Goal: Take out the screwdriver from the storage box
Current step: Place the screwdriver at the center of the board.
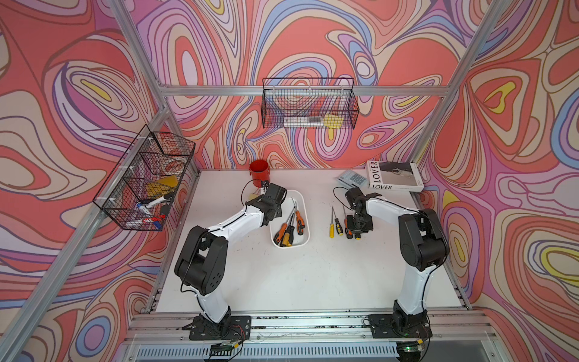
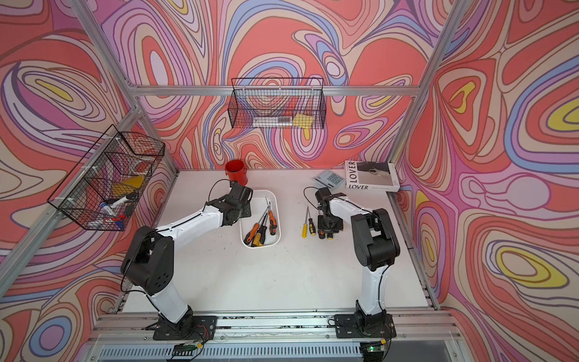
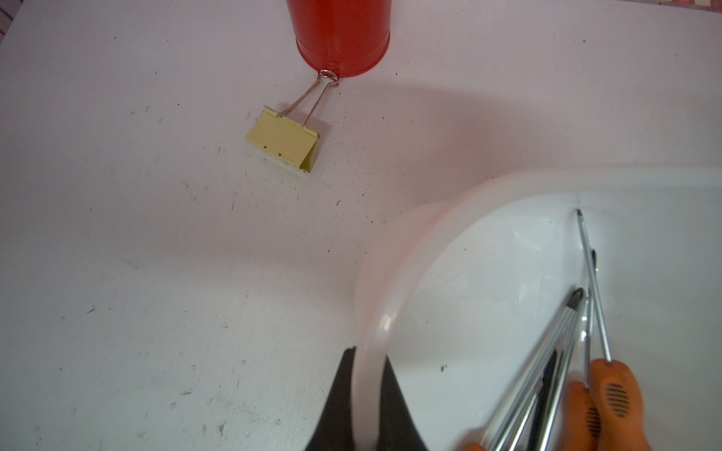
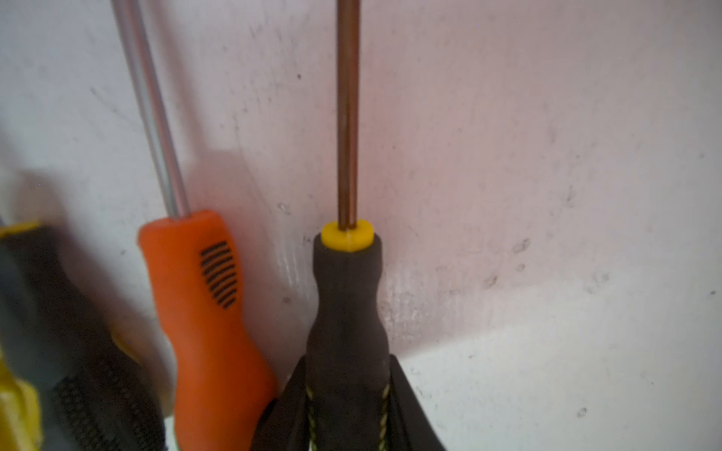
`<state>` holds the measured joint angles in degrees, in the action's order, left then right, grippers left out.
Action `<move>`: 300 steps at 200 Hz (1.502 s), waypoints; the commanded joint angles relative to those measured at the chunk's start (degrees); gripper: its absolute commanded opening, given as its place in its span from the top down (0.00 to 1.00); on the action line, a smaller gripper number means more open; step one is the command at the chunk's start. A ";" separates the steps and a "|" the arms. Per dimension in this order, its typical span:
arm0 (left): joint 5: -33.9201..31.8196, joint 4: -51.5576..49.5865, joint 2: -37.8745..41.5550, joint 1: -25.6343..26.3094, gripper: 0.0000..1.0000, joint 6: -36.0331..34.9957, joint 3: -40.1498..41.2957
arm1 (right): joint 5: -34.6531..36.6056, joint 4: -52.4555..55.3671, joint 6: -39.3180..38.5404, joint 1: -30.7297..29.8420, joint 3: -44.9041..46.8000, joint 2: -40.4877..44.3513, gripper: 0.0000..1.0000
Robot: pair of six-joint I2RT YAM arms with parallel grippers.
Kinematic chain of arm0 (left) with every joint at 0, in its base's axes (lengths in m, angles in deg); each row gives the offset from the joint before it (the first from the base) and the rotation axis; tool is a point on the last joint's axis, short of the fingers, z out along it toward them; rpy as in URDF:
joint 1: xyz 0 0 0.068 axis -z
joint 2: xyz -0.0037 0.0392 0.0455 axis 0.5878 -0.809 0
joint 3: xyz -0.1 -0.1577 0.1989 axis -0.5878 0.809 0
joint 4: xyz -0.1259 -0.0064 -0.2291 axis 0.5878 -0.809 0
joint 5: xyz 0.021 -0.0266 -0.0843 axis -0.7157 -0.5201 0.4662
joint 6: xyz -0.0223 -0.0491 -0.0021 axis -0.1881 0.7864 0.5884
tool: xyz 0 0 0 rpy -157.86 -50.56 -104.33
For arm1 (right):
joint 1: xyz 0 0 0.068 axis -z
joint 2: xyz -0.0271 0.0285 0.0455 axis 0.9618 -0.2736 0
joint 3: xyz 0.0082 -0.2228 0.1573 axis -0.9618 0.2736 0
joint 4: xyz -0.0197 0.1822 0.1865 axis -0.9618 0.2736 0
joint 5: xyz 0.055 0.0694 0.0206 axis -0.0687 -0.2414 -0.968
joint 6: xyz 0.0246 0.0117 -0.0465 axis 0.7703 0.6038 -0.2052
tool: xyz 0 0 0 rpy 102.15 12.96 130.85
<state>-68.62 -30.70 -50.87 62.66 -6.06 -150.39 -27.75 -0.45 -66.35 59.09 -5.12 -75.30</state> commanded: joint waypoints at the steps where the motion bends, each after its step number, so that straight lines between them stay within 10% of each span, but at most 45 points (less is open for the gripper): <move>1: -0.34 0.11 1.40 0.01 1.00 0.33 -0.01 | -5.29 -5.41 0.13 -0.31 1.15 -0.54 1.00; 126: -0.50 -0.15 1.57 -0.02 1.00 0.00 -0.19 | -7.02 -5.87 0.24 -0.41 0.66 -2.04 1.00; 173: -0.78 -0.28 1.83 -0.01 1.00 -0.23 -0.37 | -5.29 -5.91 1.42 -0.31 1.15 -0.13 0.64; 300: -0.25 -0.05 1.67 -0.02 1.00 0.32 -0.36 | -1.25 -1.98 1.80 -0.40 -1.15 4.27 0.46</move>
<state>-68.60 -30.87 -50.87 62.66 -6.06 -150.39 -30.48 -3.62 -65.00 59.03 -4.92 -74.10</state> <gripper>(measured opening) 0.101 0.522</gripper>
